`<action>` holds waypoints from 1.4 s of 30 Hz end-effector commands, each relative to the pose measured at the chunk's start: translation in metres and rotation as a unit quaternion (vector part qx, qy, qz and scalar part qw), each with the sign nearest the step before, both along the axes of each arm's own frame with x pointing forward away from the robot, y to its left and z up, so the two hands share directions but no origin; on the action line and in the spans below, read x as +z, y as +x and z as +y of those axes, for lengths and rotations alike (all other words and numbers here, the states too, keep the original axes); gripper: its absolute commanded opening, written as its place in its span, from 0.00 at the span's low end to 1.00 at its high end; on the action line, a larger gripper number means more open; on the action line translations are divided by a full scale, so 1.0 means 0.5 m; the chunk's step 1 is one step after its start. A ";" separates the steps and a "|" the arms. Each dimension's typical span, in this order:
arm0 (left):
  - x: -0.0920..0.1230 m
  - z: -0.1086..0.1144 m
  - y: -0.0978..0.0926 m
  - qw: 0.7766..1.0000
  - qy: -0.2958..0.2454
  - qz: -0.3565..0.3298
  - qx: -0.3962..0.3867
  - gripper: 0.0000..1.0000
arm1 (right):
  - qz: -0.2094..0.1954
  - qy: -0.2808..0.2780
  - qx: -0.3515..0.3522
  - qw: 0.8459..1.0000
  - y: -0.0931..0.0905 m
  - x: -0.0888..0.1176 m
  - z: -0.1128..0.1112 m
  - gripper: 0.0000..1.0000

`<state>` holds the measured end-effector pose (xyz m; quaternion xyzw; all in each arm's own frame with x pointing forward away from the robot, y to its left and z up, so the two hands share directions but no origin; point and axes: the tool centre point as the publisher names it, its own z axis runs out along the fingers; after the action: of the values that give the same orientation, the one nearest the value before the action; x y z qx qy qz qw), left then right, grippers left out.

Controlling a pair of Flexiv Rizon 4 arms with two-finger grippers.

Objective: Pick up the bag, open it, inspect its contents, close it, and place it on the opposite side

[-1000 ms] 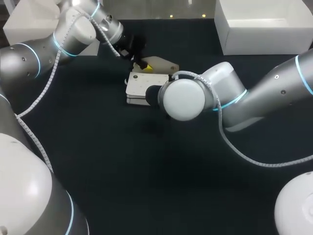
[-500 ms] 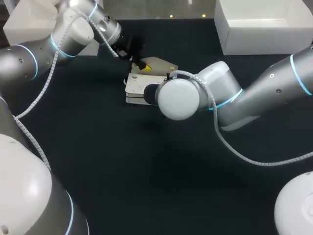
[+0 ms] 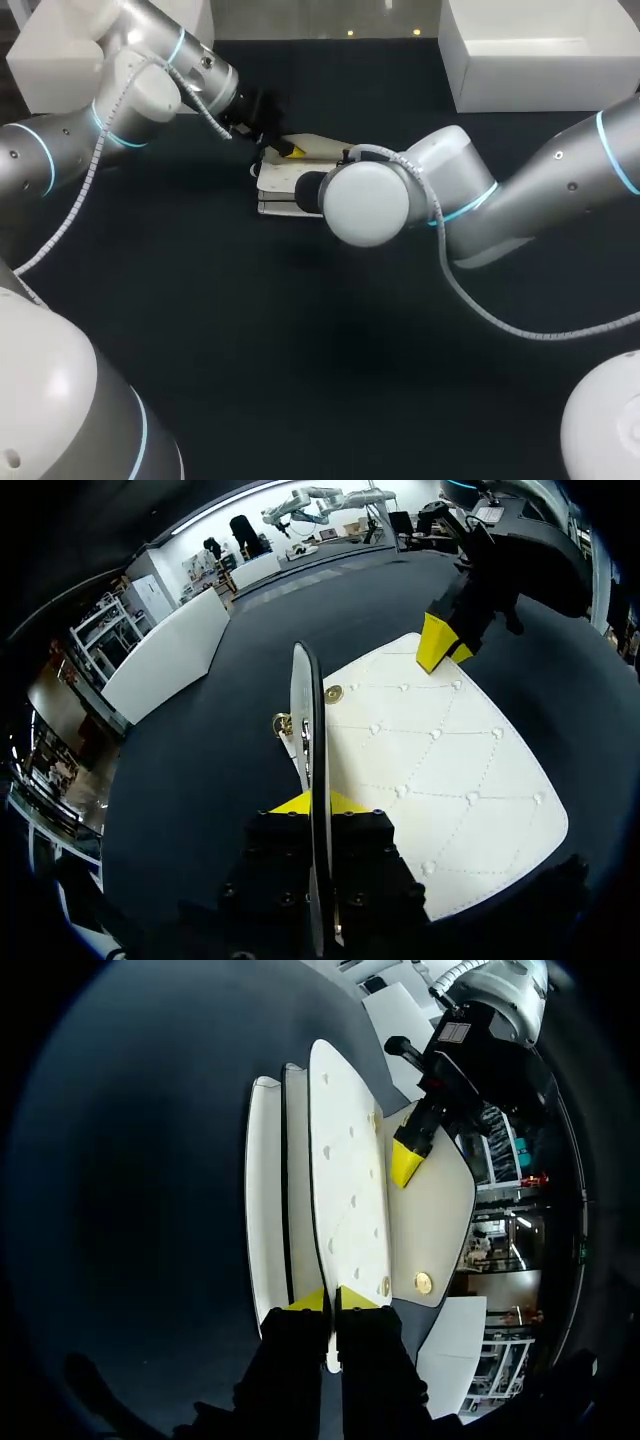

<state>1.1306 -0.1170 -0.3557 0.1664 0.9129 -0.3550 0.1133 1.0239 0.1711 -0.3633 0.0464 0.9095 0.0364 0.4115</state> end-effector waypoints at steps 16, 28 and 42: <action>0.076 0.016 -0.020 0.998 -0.032 -0.045 0.040 0.45 | -0.002 0.000 -0.001 1.000 0.000 -0.001 0.000 0.00; 0.063 0.017 -0.046 0.996 -0.040 -0.078 0.030 0.00 | -0.002 0.000 -0.001 1.000 0.000 -0.001 0.000 0.00; 0.062 0.021 -0.052 0.996 -0.039 -0.078 0.035 0.00 | -0.002 0.000 -0.001 1.000 0.000 -0.001 0.000 0.00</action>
<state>1.1040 -0.1071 -0.3226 0.1568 0.8929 -0.3706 0.2020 1.0243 0.1710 -0.3633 0.0466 0.9094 0.0361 0.4118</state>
